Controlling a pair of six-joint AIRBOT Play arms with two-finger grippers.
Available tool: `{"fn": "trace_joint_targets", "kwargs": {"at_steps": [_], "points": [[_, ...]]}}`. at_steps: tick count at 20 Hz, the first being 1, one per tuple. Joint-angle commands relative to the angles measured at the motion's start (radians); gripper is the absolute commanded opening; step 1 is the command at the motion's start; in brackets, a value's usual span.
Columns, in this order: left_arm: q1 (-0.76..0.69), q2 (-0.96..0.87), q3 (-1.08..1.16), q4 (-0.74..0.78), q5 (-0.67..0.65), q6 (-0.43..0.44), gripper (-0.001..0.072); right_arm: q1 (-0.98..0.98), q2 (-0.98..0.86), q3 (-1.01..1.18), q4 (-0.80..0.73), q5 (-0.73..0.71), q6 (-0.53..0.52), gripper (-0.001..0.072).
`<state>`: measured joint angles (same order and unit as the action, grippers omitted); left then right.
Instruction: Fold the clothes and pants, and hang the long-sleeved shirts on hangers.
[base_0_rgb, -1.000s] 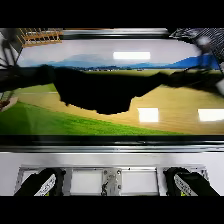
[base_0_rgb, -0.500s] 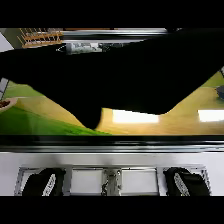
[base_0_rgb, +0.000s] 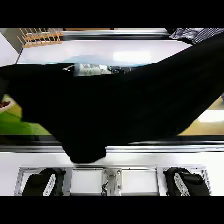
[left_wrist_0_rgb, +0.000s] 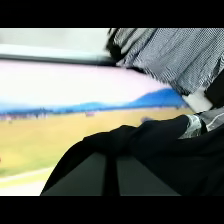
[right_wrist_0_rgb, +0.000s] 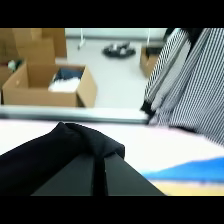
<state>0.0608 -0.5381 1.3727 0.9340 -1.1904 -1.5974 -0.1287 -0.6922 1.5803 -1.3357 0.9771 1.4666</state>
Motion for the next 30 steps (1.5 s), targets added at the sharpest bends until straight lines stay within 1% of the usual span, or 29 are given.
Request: {"fn": "trace_joint_targets", "kwargs": {"at_steps": [1,3,5,7,8,9,10,11,12,14,16,18,19,20,21,22,24,27,30], "points": [[0.001,-0.163,-0.085,-0.017,0.002,-0.015,0.0009,0.001,-0.165,0.0,0.002,0.136,0.079,0.0014],[0.001,-0.313,-0.152,-0.019,0.084,0.002,0.0009,0.002,-0.332,0.0,0.002,0.159,0.074,0.0014],[-0.005,-0.496,-0.174,-0.021,0.2,0.067,0.0009,0.006,-0.509,0.0,0.003,0.12,0.034,0.0015],[-0.023,-0.69,-0.138,-0.019,0.297,0.114,0.0009,0.02,-0.665,0.0,0.003,0.018,0.004,0.0016],[-0.027,-0.788,-0.089,-0.018,0.315,0.138,0.0009,0.025,-0.729,0.0,0.003,-0.05,-0.001,0.0018],[-0.026,-0.89,-0.02,-0.021,0.315,0.142,0.0021,0.025,-0.774,0.0,0.016,-0.105,0.0,0.0046],[-0.018,-0.978,0.055,-0.021,0.302,0.14,0.0286,0.023,-0.806,0.001,0.036,-0.147,0.001,0.0253],[-0.002,-1.042,0.122,-0.02,0.278,0.118,0.0568,0.019,-0.821,0.001,0.054,-0.17,0.004,0.0499],[0.018,-1.091,0.182,-0.019,0.238,0.095,0.0586,0.014,-0.818,0.001,0.056,-0.177,0.003,0.0554],[0.07,-1.125,0.242,-0.005,0.129,0.107,0.0586,-0.011,-0.777,0.0,0.056,-0.148,-0.002,0.0458],[0.121,-1.102,0.203,0.075,0.028,0.143,0.0585,-0.042,-0.715,-0.007,0.056,-0.042,-0.041,0.0454],[0.162,-1.054,0.07,0.151,-0.034,0.147,0.0585,-0.053,-0.637,-0.067,0.053,0.072,-0.085,0.0453],[0.179,-1.035,-0.011,0.145,-0.05,0.147,0.0585,-0.051,-0.594,-0.116,0.057,0.099,-0.096,0.0453],[0.192,-1.015,-0.107,0.134,-0.046,0.147,0.0584,-0.045,-0.543,-0.181,0.061,0.105,-0.099,0.0453],[0.192,-0.998,-0.2,0.136,-0.025,0.152,0.051,-0.038,-0.497,-0.243,0.068,0.097,-0.098,0.0453],[0.192,-0.988,-0.278,0.135,0.005,0.166,0.0372,-0.029,-0.452,-0.306,0.074,0.086,-0.098,0.0453],[0.182,-0.986,-0.398,0.069,0.08,0.181,0.0363,-0.015,-0.386,-0.4,0.089,0.071,-0.098,0.0453],[0.16,-0.986,-0.482,-0.056,0.166,0.256,0.0363,-0.011,-0.328,-0.479,0.11,0.071,-0.098,0.0453],[0.117,-0.986,-0.511,-0.062,0.215,0.259,0.0363,-0.011,-0.3,-0.5,0.109,0.072,-0.098,0.0453]]}}
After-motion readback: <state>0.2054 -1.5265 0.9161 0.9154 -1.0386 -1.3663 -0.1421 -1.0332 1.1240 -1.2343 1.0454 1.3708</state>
